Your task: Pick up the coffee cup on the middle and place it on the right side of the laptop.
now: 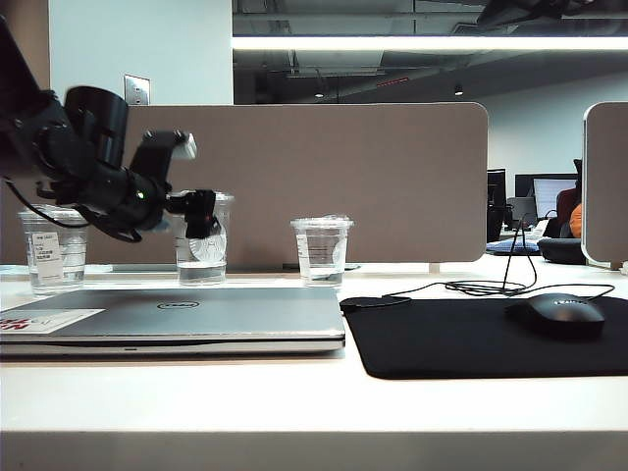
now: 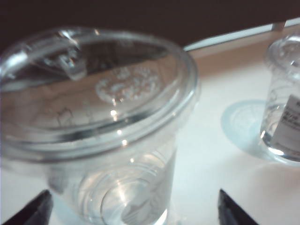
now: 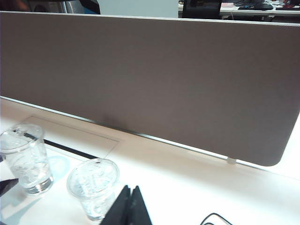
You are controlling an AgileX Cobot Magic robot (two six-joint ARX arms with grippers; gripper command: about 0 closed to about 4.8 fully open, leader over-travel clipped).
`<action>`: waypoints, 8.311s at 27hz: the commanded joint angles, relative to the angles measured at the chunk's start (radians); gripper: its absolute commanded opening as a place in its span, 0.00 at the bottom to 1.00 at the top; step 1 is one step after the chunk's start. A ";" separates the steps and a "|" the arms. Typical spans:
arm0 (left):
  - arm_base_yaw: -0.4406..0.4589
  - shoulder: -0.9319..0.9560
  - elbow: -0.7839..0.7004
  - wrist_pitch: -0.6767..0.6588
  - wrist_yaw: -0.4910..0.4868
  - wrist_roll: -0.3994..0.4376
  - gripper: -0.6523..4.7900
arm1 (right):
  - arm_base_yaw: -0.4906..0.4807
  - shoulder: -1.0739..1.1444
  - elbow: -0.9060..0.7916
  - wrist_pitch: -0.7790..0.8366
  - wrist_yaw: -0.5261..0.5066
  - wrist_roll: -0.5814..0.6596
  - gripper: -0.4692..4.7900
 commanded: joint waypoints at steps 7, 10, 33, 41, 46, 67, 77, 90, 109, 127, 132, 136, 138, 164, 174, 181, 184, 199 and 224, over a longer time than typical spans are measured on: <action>-0.008 0.126 0.184 -0.087 -0.027 -0.014 1.00 | 0.001 0.006 0.007 -0.013 -0.001 -0.010 0.08; -0.008 0.162 0.233 -0.116 -0.049 -0.027 1.00 | 0.002 0.013 0.006 -0.018 -0.001 -0.010 0.08; -0.008 0.254 0.343 -0.045 -0.089 -0.031 0.89 | 0.000 0.067 0.005 -0.028 0.002 -0.037 0.08; -0.008 0.253 0.343 -0.047 -0.088 -0.031 0.67 | 0.000 0.066 0.005 -0.028 0.002 -0.037 0.08; -0.008 0.252 0.343 -0.043 -0.088 -0.032 0.67 | 0.000 0.066 0.005 -0.028 0.002 -0.037 0.08; -0.022 -0.024 0.342 -0.268 0.142 -0.031 0.67 | 0.000 0.051 0.006 -0.029 -0.001 -0.037 0.08; -0.100 -0.177 0.343 -0.442 0.232 -0.031 0.67 | 0.000 -0.040 0.006 -0.059 -0.001 -0.037 0.08; -0.331 -0.306 0.342 -0.640 0.282 -0.032 0.66 | 0.000 -0.210 0.006 -0.173 0.002 -0.037 0.08; -0.481 -0.310 0.091 -0.472 0.166 -0.088 0.61 | 0.001 -0.429 0.001 -0.406 0.227 -0.145 0.08; -0.553 -0.141 0.025 -0.170 0.082 -0.117 0.60 | 0.000 -0.544 -0.138 -0.411 0.404 -0.194 0.08; -0.589 -0.095 0.025 -0.166 0.024 -0.098 0.60 | 0.000 -0.549 -0.138 -0.404 0.404 -0.194 0.08; -0.604 -0.058 0.025 -0.156 -0.020 -0.089 0.60 | 0.000 -0.555 -0.138 -0.402 0.404 -0.193 0.08; -0.605 -0.034 0.025 -0.151 -0.021 -0.093 0.60 | 0.000 -0.558 -0.138 -0.402 0.404 -0.193 0.08; -0.637 -0.072 0.022 -0.416 -0.130 -0.134 1.00 | 0.002 -0.595 -0.138 -0.418 0.404 -0.193 0.08; -0.638 -0.224 0.022 -0.609 -0.161 -0.148 1.00 | 0.008 -0.608 -0.138 -0.424 0.404 -0.192 0.08; -0.652 -0.343 0.022 -0.871 -0.209 -0.170 1.00 | 0.008 -0.626 -0.138 -0.424 0.404 -0.187 0.08; -0.653 -0.415 0.022 -1.002 -0.327 -0.169 1.00 | 0.008 -0.640 -0.138 -0.430 0.403 -0.155 0.08; -0.643 -0.900 0.022 -1.245 -0.539 -0.144 0.11 | 0.028 -0.676 -0.138 -0.569 0.262 0.122 0.08; -0.642 -1.792 -0.732 -1.004 -0.439 -0.088 0.11 | 0.035 -1.048 -0.394 -0.798 0.197 0.094 0.08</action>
